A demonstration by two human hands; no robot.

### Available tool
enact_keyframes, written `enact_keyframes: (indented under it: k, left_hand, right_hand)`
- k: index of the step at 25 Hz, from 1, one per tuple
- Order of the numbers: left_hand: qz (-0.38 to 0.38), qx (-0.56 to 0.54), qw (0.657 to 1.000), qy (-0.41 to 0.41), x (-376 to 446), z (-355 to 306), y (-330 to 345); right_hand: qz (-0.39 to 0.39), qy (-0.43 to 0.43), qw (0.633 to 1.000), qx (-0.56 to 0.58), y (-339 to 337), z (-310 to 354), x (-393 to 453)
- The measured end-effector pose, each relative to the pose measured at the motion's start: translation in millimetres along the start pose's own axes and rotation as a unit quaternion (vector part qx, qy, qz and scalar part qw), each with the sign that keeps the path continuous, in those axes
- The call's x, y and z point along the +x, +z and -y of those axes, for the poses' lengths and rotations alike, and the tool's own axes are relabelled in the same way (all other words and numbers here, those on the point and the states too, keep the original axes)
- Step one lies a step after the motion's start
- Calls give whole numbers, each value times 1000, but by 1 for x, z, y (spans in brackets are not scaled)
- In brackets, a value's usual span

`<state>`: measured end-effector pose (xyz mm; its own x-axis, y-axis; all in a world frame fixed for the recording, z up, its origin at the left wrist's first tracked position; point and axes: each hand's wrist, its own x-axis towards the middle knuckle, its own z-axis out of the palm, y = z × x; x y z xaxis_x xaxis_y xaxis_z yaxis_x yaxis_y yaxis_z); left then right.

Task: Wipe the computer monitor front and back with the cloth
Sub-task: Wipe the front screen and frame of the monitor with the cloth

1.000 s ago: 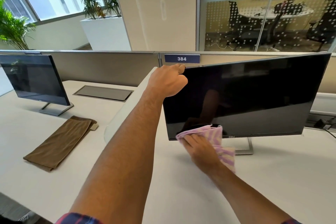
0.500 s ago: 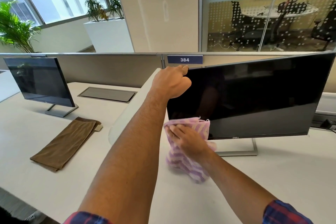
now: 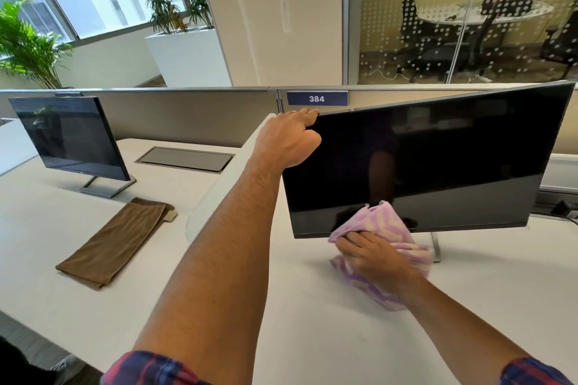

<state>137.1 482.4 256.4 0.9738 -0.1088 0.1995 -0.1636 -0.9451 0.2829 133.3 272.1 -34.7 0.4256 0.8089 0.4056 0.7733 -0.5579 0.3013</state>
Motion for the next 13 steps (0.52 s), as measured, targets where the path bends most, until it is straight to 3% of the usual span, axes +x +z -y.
enact_keyframes:
  k: [4, 7, 13]
  left_hand:
    - [-8, -3, 1000, -3, 0, -2, 0]
    - [-17, -13, 1000, -7, -1, 0, 2]
    - [-24, -23, 999, -20, 0, -2, 2]
  right_hand:
    - [-53, 105, 993, 11, -14, -46, -67]
    - [-89, 195, 976, 25, -13, -44, -80]
    - [-62, 87, 993, 44, -15, -29, -40]
